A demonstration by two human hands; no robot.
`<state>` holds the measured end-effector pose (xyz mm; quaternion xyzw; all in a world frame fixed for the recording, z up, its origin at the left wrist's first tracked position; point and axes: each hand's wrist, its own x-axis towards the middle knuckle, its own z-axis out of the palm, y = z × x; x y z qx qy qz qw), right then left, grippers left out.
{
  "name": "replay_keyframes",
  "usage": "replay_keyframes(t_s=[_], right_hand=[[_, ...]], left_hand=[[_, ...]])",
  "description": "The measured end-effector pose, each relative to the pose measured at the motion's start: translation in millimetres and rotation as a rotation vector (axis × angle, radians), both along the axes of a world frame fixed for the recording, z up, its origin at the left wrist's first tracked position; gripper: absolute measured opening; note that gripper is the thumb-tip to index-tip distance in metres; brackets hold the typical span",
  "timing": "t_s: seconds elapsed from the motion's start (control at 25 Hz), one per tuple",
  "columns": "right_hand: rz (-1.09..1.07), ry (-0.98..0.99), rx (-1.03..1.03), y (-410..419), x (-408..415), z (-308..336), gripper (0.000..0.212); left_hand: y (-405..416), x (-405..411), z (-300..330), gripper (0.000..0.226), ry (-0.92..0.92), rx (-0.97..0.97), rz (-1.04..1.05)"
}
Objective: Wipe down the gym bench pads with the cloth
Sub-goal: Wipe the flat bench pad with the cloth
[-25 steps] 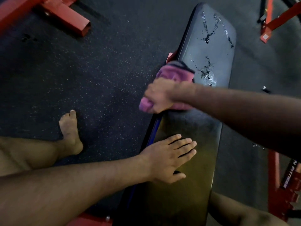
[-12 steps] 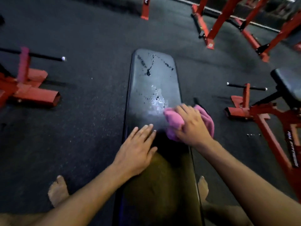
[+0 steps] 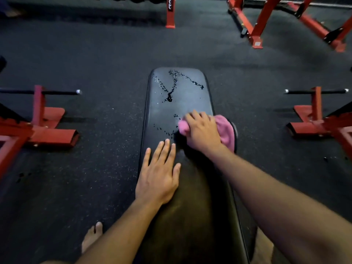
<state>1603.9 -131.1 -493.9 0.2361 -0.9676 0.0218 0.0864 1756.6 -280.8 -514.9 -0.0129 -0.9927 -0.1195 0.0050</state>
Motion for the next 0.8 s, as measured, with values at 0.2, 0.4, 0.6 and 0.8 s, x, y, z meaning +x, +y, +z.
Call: replay_keyframes(t_s=[0.2, 0.4, 0.6, 0.8], right_hand=[[-0.111, -0.078, -0.052, -13.5, -50.1, 9.1, 0.041], [0.098, -0.134, -0.218, 35.0, 123.9, 6.4, 0.058], [0.058, 0.038, -0.124, 16.5, 37.2, -3.1, 0.051], [-0.131, -0.059, -0.087, -8.3, -51.2, 7.7, 0.041]], left_hand=[[0.3, 1.3, -2.0, 0.069, -0.003, -0.004, -0.008], [-0.6, -1.1, -2.2, 0.070, -0.008, -0.006, -0.019], [0.1, -1.3, -10.1, 0.069, 0.035, -0.022, -0.008], [1.4, -2.2, -6.9, 0.068, 0.031, -0.001, 0.004]])
